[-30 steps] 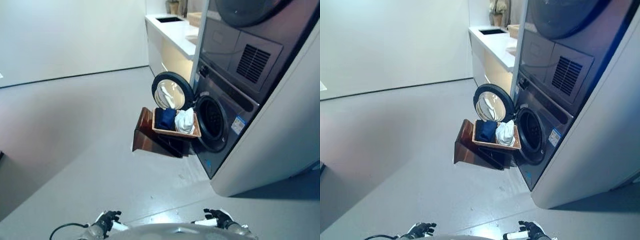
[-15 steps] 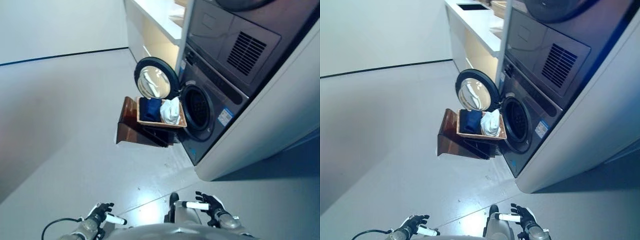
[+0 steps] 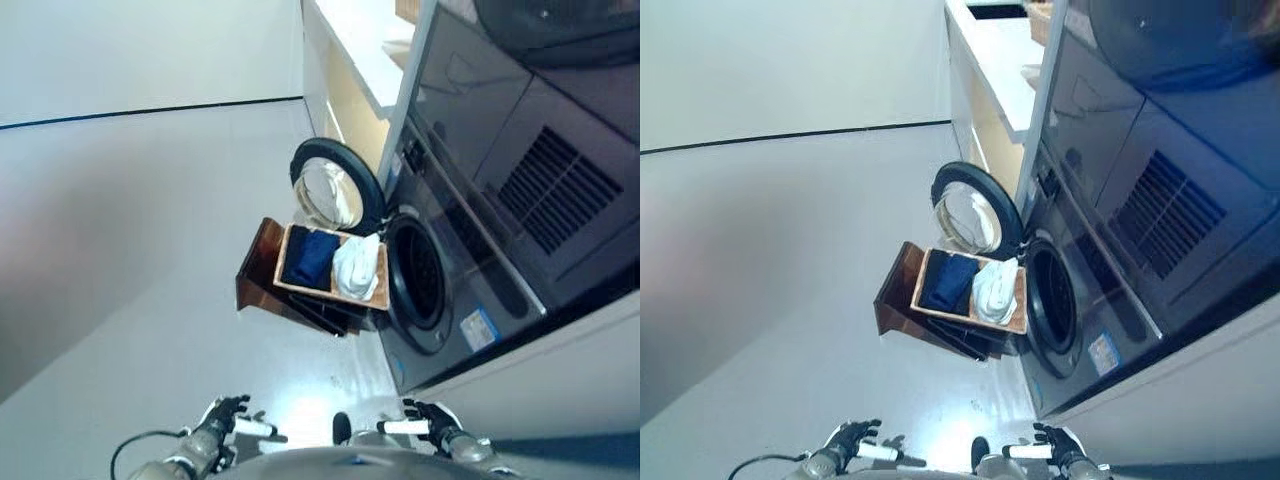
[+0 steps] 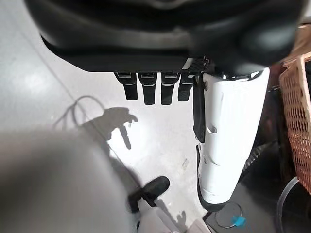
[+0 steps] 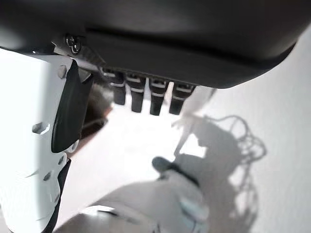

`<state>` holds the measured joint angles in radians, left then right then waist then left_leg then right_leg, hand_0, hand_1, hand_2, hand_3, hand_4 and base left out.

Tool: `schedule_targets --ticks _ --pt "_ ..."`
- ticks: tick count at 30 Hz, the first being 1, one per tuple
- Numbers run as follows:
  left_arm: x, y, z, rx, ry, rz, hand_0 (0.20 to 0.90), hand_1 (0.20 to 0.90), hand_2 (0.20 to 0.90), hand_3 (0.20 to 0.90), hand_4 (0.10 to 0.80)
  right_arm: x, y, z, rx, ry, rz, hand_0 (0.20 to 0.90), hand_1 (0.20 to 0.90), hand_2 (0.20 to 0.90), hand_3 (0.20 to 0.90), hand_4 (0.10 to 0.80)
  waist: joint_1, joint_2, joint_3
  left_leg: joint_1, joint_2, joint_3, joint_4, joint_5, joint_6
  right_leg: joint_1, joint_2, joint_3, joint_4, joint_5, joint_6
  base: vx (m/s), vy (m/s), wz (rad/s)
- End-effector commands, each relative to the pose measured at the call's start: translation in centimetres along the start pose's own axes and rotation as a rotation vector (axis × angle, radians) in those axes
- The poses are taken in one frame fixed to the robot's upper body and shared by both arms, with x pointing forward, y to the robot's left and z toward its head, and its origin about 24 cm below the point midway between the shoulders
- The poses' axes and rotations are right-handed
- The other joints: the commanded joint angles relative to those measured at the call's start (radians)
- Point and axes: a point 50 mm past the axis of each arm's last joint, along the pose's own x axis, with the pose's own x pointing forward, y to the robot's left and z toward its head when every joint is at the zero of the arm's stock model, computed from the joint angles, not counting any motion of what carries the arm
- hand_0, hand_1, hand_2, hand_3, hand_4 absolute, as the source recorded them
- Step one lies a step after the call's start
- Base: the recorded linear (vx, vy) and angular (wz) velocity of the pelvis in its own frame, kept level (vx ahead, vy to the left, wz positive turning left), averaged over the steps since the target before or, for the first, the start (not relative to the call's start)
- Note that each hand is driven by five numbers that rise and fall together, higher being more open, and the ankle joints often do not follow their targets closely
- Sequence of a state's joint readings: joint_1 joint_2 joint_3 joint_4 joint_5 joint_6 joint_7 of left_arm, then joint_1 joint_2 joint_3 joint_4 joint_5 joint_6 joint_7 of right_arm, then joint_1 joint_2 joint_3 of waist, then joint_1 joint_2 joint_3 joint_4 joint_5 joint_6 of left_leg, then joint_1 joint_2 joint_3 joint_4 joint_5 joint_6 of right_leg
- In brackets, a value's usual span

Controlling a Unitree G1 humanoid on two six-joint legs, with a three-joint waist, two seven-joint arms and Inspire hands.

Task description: Pick up the clothes and place them into the washing machine

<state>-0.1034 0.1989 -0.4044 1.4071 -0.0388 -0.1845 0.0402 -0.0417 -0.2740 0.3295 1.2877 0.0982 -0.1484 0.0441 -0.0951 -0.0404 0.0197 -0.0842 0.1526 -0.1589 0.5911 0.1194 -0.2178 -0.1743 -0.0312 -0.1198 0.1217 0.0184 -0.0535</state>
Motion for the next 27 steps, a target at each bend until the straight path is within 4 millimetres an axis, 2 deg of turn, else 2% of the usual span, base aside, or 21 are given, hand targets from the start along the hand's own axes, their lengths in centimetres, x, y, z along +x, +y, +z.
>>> schedule_targets --ticks 1,3,5,7,8,10,12,13,14,16,17,18,19,21,22,23,24,25,27 --pt "0.3 2.8 3.0 0.010 -0.127 0.080 0.900 0.900 0.900 0.900 0.800 0.0 -2.3 0.7 -0.035 -0.007 -0.057 0.900 0.900 0.900 0.900 0.800 0.022 -0.015 0.077 -0.111 -0.051 0.156 0.043 -0.091 0.183 -0.008 -0.035 0.075 -0.105 0.042 0.045 0.256 -0.074 0.14" --pt "0.3 2.7 3.3 0.018 -0.134 0.080 0.900 0.900 0.900 0.900 0.800 0.0 -2.7 1.0 -0.019 -0.011 -0.074 0.900 0.900 0.900 0.900 0.800 0.042 -0.025 0.090 -0.196 -0.032 0.195 -0.040 -0.097 0.177 0.033 -0.038 0.082 -0.107 0.013 0.052 0.258 -0.020 0.23" --pt "0.3 2.9 3.6 0.024 -0.145 0.083 0.900 0.900 0.900 0.900 0.800 -0.1 -3.4 1.2 0.010 -0.019 -0.104 0.900 0.900 0.900 0.900 0.800 0.064 -0.016 0.093 -0.248 -0.023 0.217 -0.231 -0.072 0.163 0.080 -0.027 0.087 -0.118 -0.019 0.067 0.369 0.057 0.08" --pt "0.3 2.5 3.5 0.030 -0.141 0.069 0.900 0.900 0.900 0.900 0.800 -0.1 -3.8 1.2 0.021 -0.017 -0.116 0.900 0.900 0.900 0.900 0.800 0.096 0.013 0.090 -0.246 -0.026 0.189 -0.477 0.011 0.143 0.153 0.006 0.103 -0.142 -0.055 0.081 0.500 0.107 -0.08" --pt "0.3 2.3 3.1 0.030 -0.128 0.060 0.900 0.900 0.900 0.900 0.800 -0.1 -3.8 1.1 0.027 -0.016 -0.120 0.900 0.900 0.900 0.900 0.800 0.108 0.017 0.086 -0.257 -0.036 0.180 -0.562 0.028 0.139 0.188 0.012 0.117 -0.155 -0.072 0.087 0.493 0.092 -0.21" --pt "0.2 1.9 2.2 0.026 -0.099 0.046 0.900 0.900 0.900 0.900 0.800 -0.1 -3.7 1.0 0.033 -0.015 -0.117 0.900 0.900 0.900 0.900 0.800 0.124 0.022 0.076 -0.280 -0.051 0.172 -0.651 0.049 0.129 0.237 0.016 0.142 -0.174 -0.098 0.099 0.428 0.089 -0.41" --pt "0.1 1.4 1.1 0.024 -0.056 0.028 0.900 0.900 0.900 0.900 0.800 0.0 -3.2 1.0 0.051 -0.017 -0.101 0.900 0.900 0.900 0.900 0.800 0.130 0.023 0.055 -0.280 -0.058 0.190 -0.651 0.058 0.128 0.284 0.000 0.163 -0.188 -0.117 0.118 0.421 0.161 -0.78" --pt "0.0 1.5 0.6 0.026 -0.043 0.028 0.900 0.900 0.900 0.900 0.800 0.0 -2.8 1.1 0.043 -0.019 -0.085 0.900 0.900 0.900 0.900 0.800 0.146 0.018 0.048 -0.269 -0.071 0.148 -0.636 0.065 0.135 0.310 -0.012 0.186 -0.194 -0.125 0.125 0.475 0.235 -0.59" --pt "0.0 1.7 0.5 0.026 -0.037 0.031 0.900 0.900 0.900 0.900 0.800 0.1 -2.5 1.2 0.038 -0.021 -0.071 0.900 0.900 0.900 0.900 0.800 0.151 0.017 0.034 -0.264 -0.074 0.137 -0.624 0.068 0.138 0.324 -0.022 0.199 -0.185 -0.135 0.130 0.467 0.234 -0.54" --pt "0.0 2.2 0.3 0.030 -0.032 0.040 0.900 0.900 0.900 0.900 0.800 0.1 -2.0 0.8 0.052 -0.010 -0.048 0.900 0.900 0.900 0.900 0.800 0.151 -0.001 0.017 -0.253 -0.085 0.144 -0.582 0.051 0.151 0.335 -0.060 0.217 -0.157 -0.134 0.148 0.415 0.248 -0.76" --pt "-0.1 2.5 0.3 0.035 -0.032 0.047 0.900 0.900 0.900 0.900 0.800 0.0 -1.8 0.6 0.068 -0.006 -0.046 0.900 0.900 0.900 0.900 0.800 0.151 -0.012 0.006 -0.248 -0.097 0.152 -0.563 0.035 0.162 0.330 -0.083 0.222 -0.129 -0.119 0.163 0.406 0.287 -0.75" --pt "0.0 2.8 0.5 0.041 -0.039 0.053 0.900 0.900 0.900 0.900 0.800 0.0 -1.8 0.3 0.084 0.000 -0.043 0.900 0.900 0.900 0.900 0.800 0.146 -0.028 -0.001 -0.250 -0.121 0.174 -0.527 -0.003 0.182 0.327 -0.111 0.233 -0.072 -0.074 0.177 0.383 0.267 -0.61" --pt "-0.1 3.2 0.5 0.044 -0.042 0.062 0.900 0.900 0.900 0.900 0.800 0.0 -1.6 0.1 0.090 0.007 -0.036 0.900 0.900 0.900 0.900 0.800 0.145 -0.033 -0.004 -0.231 -0.130 0.182 -0.512 -0.025 0.193 0.304 -0.121 0.242 -0.007 -0.033 0.181 0.333 0.254 -0.36" --pt "-0.1 3.9 0.9 0.049 -0.059 0.078 0.900 0.900 0.900 0.900 0.800 -0.1 -1.7 -0.1 0.105 0.013 -0.040 0.900 0.900 0.900 0.900 0.800 0.143 -0.030 -0.001 -0.200 -0.151 0.188 -0.485 -0.074 0.225 0.242 -0.115 0.256 0.154 0.056 0.177 0.264 0.253 -0.17" --pt "-0.1 4.3 1.1 0.054 -0.068 0.088 0.900 0.900 0.900 0.900 0.800 0.0 -1.6 0.1 0.109 0.005 -0.037 0.900 0.900 0.900 0.900 0.800 0.140 -0.020 0.008 -0.175 -0.159 0.185 -0.487 -0.090 0.237 0.201 -0.108 0.241 0.237 0.091 0.175 0.167 0.182 -0.13" --pt "-0.1 4.3 1.1 0.054 -0.068 0.088 0.900 0.900 0.900 0.900 0.800 0.0 -1.6 0.1 0.109 0.005 -0.037 0.900 0.900 0.900 0.900 0.800 0.140 -0.022 0.009 -0.174 -0.159 0.186 -0.486 -0.091 0.237 0.200 -0.109 0.242 0.241 0.089 0.175 0.238 0.260 -0.15" --pt "-0.1 5.0 1.6 0.055 -0.081 0.110 0.900 0.900 0.900 0.900 0.800 0.0 -1.7 0.5 0.124 -0.012 -0.041 0.900 0.900 0.900 0.900 0.800 0.123 0.001 0.032 -0.125 -0.164 0.182 -0.481 -0.119 0.260 0.124 -0.083 0.205 0.383 0.124 0.178 0.169 0.174 -0.21" --pt "-0.1 5.0 1.6 0.055 -0.080 0.110 0.900 0.900 0.900 0.900 0.800 0.0 -1.7 0.5 0.124 -0.012 -0.041 0.900 0.900 0.900 0.900 0.800 0.122 0.000 0.033 -0.125 -0.165 0.181 -0.480 -0.119 0.260 0.123 -0.084 0.205 0.388 0.121 0.178 0.398 0.315 0.01" --pt "-0.1 5.6 1.8 0.044 -0.093 0.127 0.900 0.900 0.900 0.900 0.800 0.0 -1.5 0.5 0.151 -0.025 -0.043 0.900 0.900 0.900 0.900 0.800 0.094 0.025 0.047 -0.042 -0.168 0.165 -0.482 -0.160 0.268 0.031 -0.072 0.120 0.416 0.039 0.154 0.424 0.212 0.07"
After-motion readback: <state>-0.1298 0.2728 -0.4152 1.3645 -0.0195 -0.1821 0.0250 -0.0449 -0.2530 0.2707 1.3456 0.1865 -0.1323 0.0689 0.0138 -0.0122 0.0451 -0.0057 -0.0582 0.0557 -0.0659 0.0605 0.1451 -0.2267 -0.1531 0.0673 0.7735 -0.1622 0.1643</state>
